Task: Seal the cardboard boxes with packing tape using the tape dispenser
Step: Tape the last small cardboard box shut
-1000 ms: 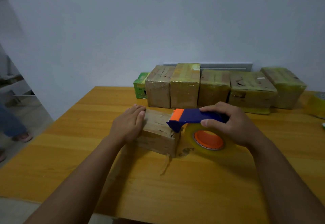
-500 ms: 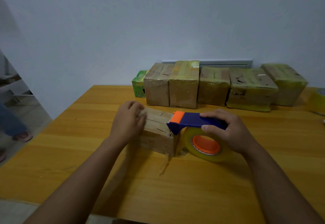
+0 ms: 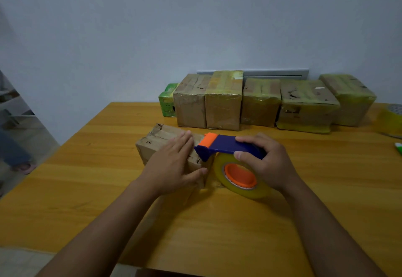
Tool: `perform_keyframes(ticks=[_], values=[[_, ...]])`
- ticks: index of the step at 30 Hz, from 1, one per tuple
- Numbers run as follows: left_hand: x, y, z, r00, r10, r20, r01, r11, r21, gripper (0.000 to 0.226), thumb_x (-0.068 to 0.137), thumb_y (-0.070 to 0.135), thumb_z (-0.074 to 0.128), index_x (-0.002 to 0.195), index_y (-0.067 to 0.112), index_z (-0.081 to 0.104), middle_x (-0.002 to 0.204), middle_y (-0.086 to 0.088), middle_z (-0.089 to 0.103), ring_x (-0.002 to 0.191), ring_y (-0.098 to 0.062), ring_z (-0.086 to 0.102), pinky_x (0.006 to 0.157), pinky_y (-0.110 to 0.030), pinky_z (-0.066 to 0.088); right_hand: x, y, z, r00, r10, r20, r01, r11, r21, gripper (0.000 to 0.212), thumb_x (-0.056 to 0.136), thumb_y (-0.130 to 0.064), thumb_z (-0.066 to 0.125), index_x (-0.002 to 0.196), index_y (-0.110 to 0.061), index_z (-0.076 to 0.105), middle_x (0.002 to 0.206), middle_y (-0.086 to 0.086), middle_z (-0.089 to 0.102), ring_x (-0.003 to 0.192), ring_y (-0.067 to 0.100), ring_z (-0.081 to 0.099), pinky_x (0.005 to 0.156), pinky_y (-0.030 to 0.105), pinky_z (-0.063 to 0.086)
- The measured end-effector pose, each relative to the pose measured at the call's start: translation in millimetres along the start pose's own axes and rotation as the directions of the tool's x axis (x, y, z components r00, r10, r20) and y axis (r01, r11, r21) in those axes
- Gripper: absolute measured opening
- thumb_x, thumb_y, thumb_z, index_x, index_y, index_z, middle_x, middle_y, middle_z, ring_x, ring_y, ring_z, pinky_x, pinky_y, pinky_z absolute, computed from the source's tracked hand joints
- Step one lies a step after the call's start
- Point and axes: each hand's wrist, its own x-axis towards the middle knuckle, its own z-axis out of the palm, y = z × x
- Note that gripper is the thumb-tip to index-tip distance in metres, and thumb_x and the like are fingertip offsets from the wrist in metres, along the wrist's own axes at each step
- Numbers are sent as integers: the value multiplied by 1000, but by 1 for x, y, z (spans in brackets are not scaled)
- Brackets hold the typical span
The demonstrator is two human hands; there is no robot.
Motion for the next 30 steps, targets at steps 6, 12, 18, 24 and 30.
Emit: perform_keyframes(ticks=[6, 12, 18, 24, 30], values=[[3, -6, 7, 997, 45, -67, -45, 999, 12, 82, 85, 70, 13, 153, 27, 24, 160, 5, 21, 146, -11, 20, 113, -28, 19, 4, -2, 4, 999, 10, 37, -11, 1000, 8, 39, 78, -42, 74, 114, -29, 68, 103, -12, 57, 92, 1, 56, 69, 11, 44], [5, -15, 8, 996, 51, -75, -49, 999, 19, 78, 86, 70, 12, 153, 32, 22, 159, 10, 23, 145, -7, 22, 112, -30, 27, 2, -3, -3, 996, 26, 81, -25, 1000, -7, 37, 82, -34, 75, 117, -28, 68, 105, -11, 58, 93, 1, 56, 70, 11, 44], [6, -24, 8, 999, 13, -51, -12, 1000, 20, 71, 91, 66, 20, 153, 33, 20, 160, 13, 18, 146, -4, 15, 113, -28, 22, -4, -4, -15, 996, 39, 84, -38, 999, -8, 33, 80, -38, 74, 113, -33, 68, 107, -12, 60, 95, 4, 57, 74, 18, 45], [5, -37, 6, 995, -81, -64, 82, 997, 12, 84, 81, 72, 12, 152, 31, 27, 159, 11, 24, 145, -7, 21, 112, -32, 27, -13, -3, -38, 991, 66, 112, -59, 996, -61, 42, 76, -54, 72, 113, -34, 67, 108, -11, 59, 96, 6, 57, 71, 21, 45], [7, -31, 14, 987, -92, -129, 84, 994, -65, 78, 85, 65, 19, 147, 22, 38, 159, 8, 24, 146, -9, 16, 117, -35, 17, -4, -11, -24, 987, 42, 152, -15, 984, -178, 34, 81, -39, 75, 114, -32, 67, 107, -9, 58, 95, 9, 56, 72, 26, 46]])
